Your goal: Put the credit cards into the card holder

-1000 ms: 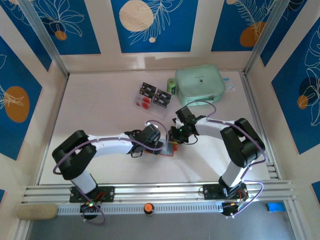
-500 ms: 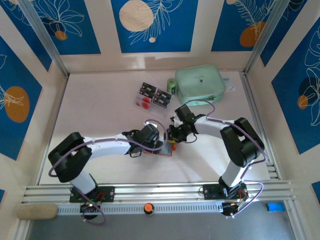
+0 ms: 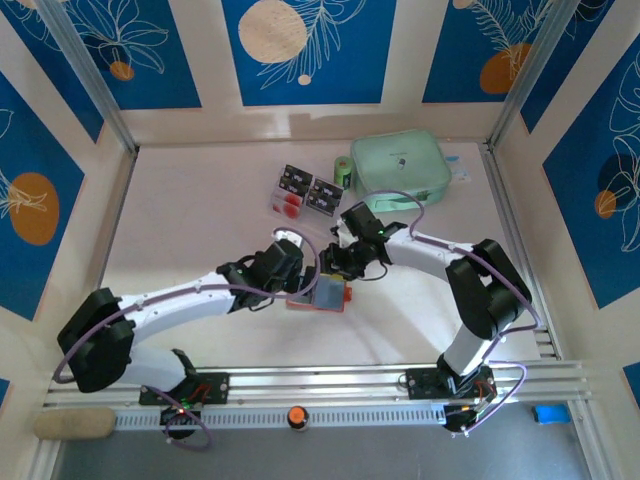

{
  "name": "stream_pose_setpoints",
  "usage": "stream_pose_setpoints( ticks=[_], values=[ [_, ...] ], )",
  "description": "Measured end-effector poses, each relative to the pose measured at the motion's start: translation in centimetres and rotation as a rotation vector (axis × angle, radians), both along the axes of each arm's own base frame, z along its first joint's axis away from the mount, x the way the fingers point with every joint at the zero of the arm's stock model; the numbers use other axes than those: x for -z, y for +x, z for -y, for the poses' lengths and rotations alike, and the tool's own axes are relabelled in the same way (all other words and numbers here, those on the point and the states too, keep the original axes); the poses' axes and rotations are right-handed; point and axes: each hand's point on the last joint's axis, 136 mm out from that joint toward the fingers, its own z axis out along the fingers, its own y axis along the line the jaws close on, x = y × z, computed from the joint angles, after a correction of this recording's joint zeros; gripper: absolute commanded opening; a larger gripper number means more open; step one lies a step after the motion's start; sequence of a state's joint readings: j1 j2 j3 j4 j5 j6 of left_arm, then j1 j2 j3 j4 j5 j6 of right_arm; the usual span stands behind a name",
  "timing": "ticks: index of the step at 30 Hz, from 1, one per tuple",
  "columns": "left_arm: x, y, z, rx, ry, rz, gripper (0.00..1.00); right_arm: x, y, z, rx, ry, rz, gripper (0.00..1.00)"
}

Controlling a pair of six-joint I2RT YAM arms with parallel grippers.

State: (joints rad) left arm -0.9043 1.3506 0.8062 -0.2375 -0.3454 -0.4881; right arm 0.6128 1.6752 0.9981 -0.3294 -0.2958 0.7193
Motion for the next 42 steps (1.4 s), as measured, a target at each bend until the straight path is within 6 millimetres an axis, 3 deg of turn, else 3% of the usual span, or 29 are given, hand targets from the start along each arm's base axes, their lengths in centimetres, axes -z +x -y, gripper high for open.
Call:
stream_pose_setpoints(
  ticks=[7, 18, 24, 42],
  values=[
    [0.1, 0.1, -2.3, -0.042, 0.002, -0.002, 1.0, -0.5, 0.5, -1.9, -0.02, 0.003, -0.002, 0.45],
    [1.3, -0.9, -4.9, -0.072, 0.019, -0.02, 1.0, 1.5, 2.0, -4.8, -0.034, -0.014, -0.048, 0.45],
    [2.0, -1.2, -5.2, -0.072, 0.025, -0.037, 1.0, 2.8, 1.8, -4.8, -0.028, -0.032, -0.083, 0.45],
    [7.0, -1.4, -4.2, -0.04, 0.083, -0.152, 1.0, 2.8, 1.8, -4.8, -0.024, -0.03, -0.09, 0.45]
  ],
)
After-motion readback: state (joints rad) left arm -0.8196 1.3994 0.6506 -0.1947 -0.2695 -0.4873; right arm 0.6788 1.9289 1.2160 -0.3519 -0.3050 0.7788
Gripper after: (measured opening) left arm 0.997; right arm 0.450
